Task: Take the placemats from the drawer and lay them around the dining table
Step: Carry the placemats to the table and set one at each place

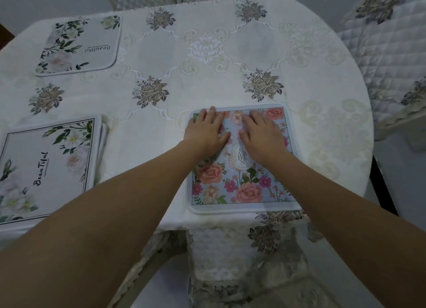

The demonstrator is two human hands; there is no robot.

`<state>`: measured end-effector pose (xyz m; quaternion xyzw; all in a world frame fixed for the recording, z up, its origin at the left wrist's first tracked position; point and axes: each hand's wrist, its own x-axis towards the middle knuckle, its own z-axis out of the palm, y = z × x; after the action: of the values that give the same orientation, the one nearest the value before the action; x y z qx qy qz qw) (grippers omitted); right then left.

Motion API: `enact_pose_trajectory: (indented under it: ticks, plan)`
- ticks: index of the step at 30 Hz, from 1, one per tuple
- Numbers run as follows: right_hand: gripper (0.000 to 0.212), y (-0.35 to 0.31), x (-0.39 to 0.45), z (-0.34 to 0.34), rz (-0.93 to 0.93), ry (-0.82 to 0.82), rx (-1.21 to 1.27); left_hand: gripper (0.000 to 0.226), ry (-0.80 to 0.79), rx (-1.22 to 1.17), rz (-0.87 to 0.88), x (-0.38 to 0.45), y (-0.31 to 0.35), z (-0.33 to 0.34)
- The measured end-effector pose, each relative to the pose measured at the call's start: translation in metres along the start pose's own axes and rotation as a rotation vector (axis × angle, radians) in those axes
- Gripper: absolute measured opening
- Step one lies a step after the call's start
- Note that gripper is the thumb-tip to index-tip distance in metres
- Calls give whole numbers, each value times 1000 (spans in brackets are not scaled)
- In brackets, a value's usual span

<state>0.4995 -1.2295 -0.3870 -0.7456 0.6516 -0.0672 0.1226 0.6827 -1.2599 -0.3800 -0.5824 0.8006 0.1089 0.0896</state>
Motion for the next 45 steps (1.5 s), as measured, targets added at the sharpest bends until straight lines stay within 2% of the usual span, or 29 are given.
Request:
enact_pose_trajectory:
  ticks: [5, 16, 19, 29, 35, 39, 45]
  plan:
    - [54, 30, -8, -4, 116, 53, 38, 81, -5, -48, 6, -4, -11, 2]
    - [55, 41, -28, -14, 73, -14, 59, 75, 27, -131, -46, -39, -12, -3]
    - [50, 40, -45, -16, 58, -17, 57, 75, 28, -123, -27, -58, -8, 2]
    - [51, 27, -134, -10, 157, -21, 129, 66, 43, -206, -47, -140, 18, 22]
    - [52, 17, -191, -7, 214, -26, 179, 56, 109, -231, -51, -188, 29, 41]
    - [49, 13, -222, -3, 219, -2, 190, 67, 126, -212, -30, -214, 36, 50]
    - [50, 4, -229, -4, 276, -15, 237, 59, 65, -191, -48, -232, 42, 56]
